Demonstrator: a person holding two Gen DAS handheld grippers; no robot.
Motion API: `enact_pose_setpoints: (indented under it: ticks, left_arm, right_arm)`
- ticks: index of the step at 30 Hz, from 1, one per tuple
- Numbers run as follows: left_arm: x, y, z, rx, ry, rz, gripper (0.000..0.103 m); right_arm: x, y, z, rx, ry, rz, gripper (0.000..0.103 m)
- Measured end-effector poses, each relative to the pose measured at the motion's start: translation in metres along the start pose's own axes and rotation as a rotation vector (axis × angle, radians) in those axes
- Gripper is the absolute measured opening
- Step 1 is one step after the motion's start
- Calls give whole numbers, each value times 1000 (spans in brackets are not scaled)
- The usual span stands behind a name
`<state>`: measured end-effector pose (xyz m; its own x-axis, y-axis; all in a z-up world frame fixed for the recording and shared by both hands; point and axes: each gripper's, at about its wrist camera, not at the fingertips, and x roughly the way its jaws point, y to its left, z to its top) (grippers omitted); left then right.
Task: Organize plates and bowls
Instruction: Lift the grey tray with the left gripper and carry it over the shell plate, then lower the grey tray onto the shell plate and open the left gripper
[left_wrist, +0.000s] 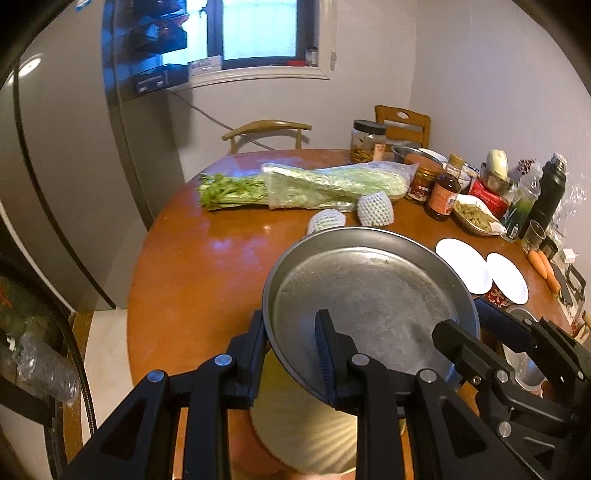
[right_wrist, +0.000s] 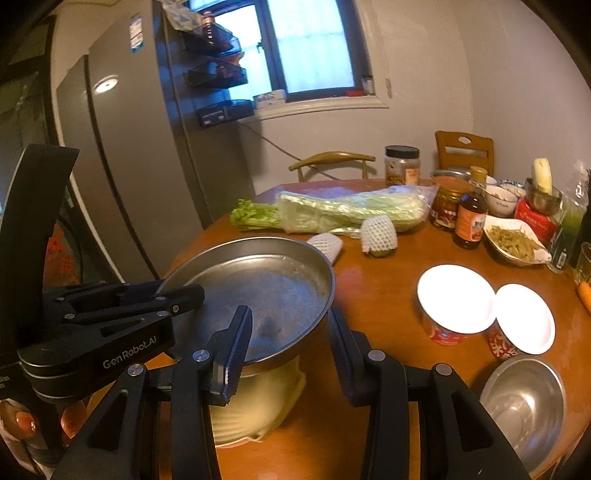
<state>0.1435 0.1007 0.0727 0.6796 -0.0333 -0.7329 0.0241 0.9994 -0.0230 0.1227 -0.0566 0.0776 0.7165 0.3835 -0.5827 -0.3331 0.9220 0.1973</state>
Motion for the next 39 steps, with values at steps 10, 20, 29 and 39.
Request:
enact_pose_setpoints:
  ticks: [10,20,29,39]
  left_arm:
    - [-3,26,-29,-43,9,18,27]
    - [7,46,-57,-73,28,18,27]
    - [20,52,-70,-80,46,21,27]
    - [29,47,-79,-71,53,7,27]
  right_arm:
    - [5,27,-16,-36,15,27,44]
    - [18,45,-38,-91,65,33,44]
    - [31,52,-52,-117,104,28,44]
    - [38,47,-61,-125,132,15,44]
